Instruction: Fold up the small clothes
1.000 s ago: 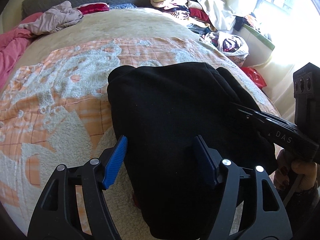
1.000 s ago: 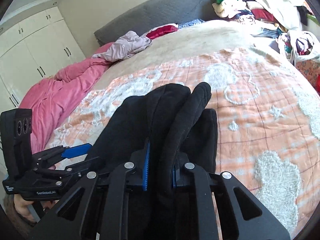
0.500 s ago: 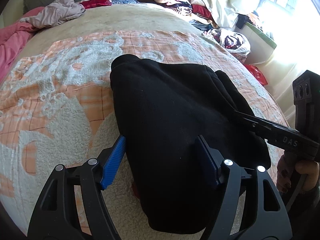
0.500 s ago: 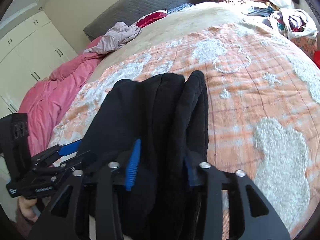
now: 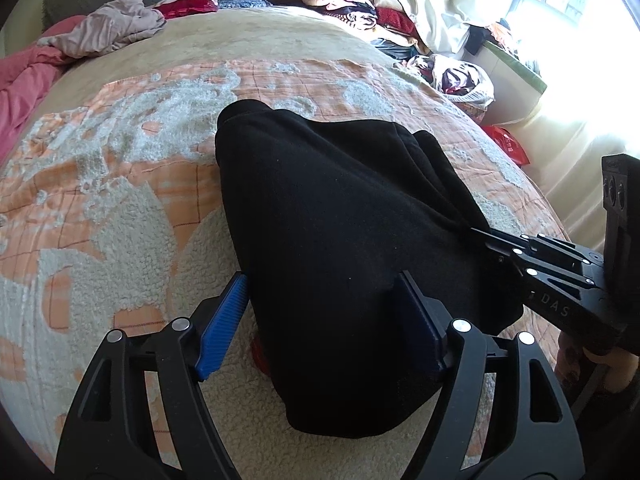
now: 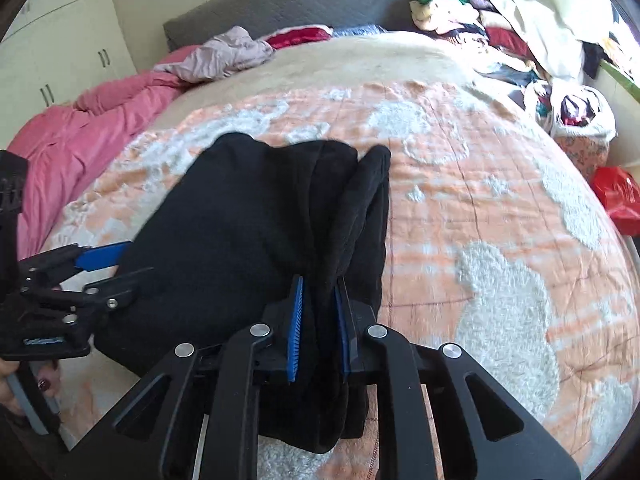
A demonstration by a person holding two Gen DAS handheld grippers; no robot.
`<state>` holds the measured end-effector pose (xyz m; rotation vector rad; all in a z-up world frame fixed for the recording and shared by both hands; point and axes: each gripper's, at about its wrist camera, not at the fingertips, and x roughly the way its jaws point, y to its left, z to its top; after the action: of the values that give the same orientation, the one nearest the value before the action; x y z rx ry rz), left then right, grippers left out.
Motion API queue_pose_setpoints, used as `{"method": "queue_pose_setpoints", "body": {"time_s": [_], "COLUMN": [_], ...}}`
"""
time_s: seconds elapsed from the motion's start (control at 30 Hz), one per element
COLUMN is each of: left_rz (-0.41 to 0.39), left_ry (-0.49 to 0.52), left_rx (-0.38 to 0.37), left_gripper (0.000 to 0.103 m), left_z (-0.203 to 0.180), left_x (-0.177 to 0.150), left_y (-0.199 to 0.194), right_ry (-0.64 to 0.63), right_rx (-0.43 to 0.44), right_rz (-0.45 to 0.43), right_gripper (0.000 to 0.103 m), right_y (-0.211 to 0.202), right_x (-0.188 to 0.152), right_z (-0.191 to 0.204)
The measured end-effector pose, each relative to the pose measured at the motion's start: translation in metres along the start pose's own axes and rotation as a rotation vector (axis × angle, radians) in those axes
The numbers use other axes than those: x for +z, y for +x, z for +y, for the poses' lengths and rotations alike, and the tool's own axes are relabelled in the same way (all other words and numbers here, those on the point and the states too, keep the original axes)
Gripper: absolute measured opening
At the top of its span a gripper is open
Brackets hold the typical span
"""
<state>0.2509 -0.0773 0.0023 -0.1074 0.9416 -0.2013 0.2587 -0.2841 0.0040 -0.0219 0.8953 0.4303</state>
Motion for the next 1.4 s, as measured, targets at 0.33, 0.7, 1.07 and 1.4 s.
{"method": "queue_pose_setpoints", "body": {"time_s": [0.33,0.7,1.07,1.4], "left_rz": [-0.004,-0.090,-0.202,-0.219], "left_ry": [-0.028,-0.029,0.005,0.012], "left_rx": [-0.006,0.010,0.037,0.046], "left_gripper": [0.069,0.083,0.093,0.093], "left_z": [0.002,0.002,-0.002,0.001], "left_x": [-0.004,-0.008,-0.037,-0.077], "left_y": [-0.005,-0.044,-0.096,-0.119], "right_ry": [0.110,0.053,0.020,0.019], "right_rx": [0.017,-0.063,-0.113,-0.103], "right_rz": [-0.044,-0.316,-0.470,-0.458], "right_gripper": [0.055,0.091,0.099,0.099], "right_y": [-0.018,-0.086,-0.138,-0.153], "right_x": [-0.009,-0.031,-0.074,-0.116], "right_z": [-0.014,0.009,0.025,0.048]}}
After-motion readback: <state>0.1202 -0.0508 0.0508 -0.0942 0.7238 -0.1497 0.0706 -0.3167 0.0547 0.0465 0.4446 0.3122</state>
